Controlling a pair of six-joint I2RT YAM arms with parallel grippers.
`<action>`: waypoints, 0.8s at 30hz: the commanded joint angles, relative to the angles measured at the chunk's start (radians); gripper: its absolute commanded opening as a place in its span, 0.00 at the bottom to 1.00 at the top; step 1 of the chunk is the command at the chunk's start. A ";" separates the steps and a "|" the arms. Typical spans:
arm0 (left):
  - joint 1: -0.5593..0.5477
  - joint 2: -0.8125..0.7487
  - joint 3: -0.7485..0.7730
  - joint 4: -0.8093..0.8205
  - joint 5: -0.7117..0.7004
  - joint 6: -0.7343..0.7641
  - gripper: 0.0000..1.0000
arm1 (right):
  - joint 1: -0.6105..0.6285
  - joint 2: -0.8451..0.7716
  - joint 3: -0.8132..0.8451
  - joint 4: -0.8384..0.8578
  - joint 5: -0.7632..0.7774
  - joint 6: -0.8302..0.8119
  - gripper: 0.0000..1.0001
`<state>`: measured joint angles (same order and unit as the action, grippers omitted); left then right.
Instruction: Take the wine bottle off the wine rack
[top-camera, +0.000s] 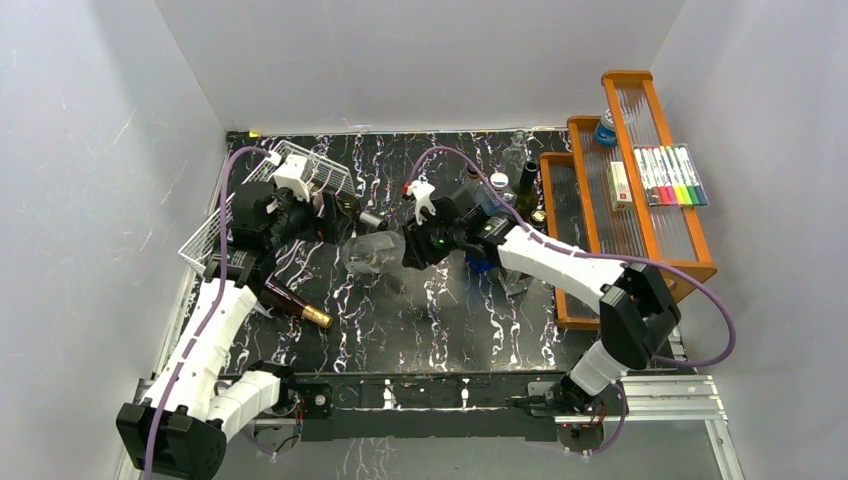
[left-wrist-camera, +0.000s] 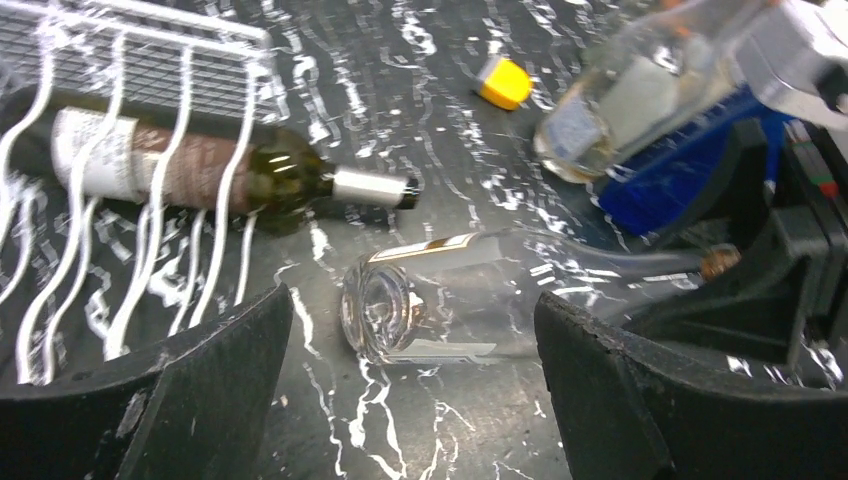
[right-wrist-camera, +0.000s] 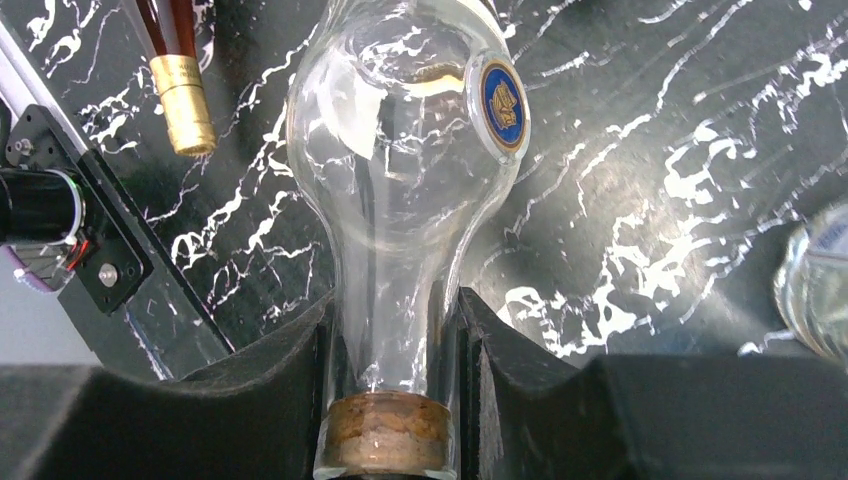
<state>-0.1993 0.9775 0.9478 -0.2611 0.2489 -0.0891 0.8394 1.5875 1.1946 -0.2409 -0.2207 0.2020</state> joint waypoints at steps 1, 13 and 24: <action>-0.004 -0.022 -0.015 0.095 0.289 0.038 0.88 | -0.023 -0.109 0.061 -0.081 0.035 -0.010 0.00; -0.128 -0.049 -0.131 0.242 0.552 0.157 0.98 | -0.033 -0.146 0.207 -0.370 0.041 -0.019 0.00; -0.211 -0.088 -0.241 0.372 0.716 0.344 0.98 | -0.034 -0.130 0.316 -0.469 0.004 -0.025 0.00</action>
<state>-0.3874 0.8902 0.7124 0.0166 0.8631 0.1688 0.8108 1.5005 1.3975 -0.7338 -0.1627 0.1791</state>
